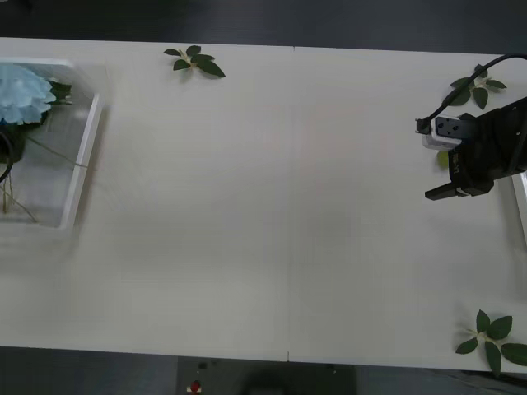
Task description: Put the red flowers into the right box and the blue flowers into the left box
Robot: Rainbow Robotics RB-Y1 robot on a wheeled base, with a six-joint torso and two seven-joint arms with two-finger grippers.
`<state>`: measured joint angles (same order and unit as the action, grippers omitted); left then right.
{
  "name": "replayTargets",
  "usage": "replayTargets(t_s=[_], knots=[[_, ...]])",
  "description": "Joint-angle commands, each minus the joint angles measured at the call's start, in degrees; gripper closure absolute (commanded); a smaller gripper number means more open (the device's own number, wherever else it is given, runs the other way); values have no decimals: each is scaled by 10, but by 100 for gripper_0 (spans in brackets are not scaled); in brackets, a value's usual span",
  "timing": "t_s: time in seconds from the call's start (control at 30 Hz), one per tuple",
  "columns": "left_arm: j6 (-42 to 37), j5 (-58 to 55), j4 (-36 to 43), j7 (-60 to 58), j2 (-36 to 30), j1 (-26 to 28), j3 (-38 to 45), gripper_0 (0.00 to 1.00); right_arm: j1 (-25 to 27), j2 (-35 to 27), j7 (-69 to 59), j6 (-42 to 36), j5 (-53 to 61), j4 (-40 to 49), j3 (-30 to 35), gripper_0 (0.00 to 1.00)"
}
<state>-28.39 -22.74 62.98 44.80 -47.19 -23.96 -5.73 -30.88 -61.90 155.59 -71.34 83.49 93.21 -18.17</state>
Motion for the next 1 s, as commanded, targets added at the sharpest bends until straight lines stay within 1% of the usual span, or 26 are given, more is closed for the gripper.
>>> replayTargets(t_s=[0.03,0.33,0.43,0.67,0.73,0.77,0.9,1.0], knots=[[4,1,7,-13,-11,-7,5,0,-18,-14,-6,4,4,5,7,5],[2,3,8,-8,-11,-7,9,0,-18,-14,-6,4,4,5,7,5],[-45,5,29,-2,-13,-7,17,0,-18,-14,-6,4,4,5,7,5],[-221,-6,123,7,-44,-7,28,0,-18,-14,-6,4,4,5,7,4],[-298,-26,161,42,-58,-7,41,0,-18,-14,-6,4,4,5,7,5],[-319,-34,174,53,-60,-7,48,0,-18,-14,-6,4,4,5,7,5],[-485,-82,253,134,-62,-7,121,0,-18,-14,-6,4,4,5,7,4],[-562,-115,295,175,-63,-7,161,0,-18,-14,-6,4,4,5,7,5]])
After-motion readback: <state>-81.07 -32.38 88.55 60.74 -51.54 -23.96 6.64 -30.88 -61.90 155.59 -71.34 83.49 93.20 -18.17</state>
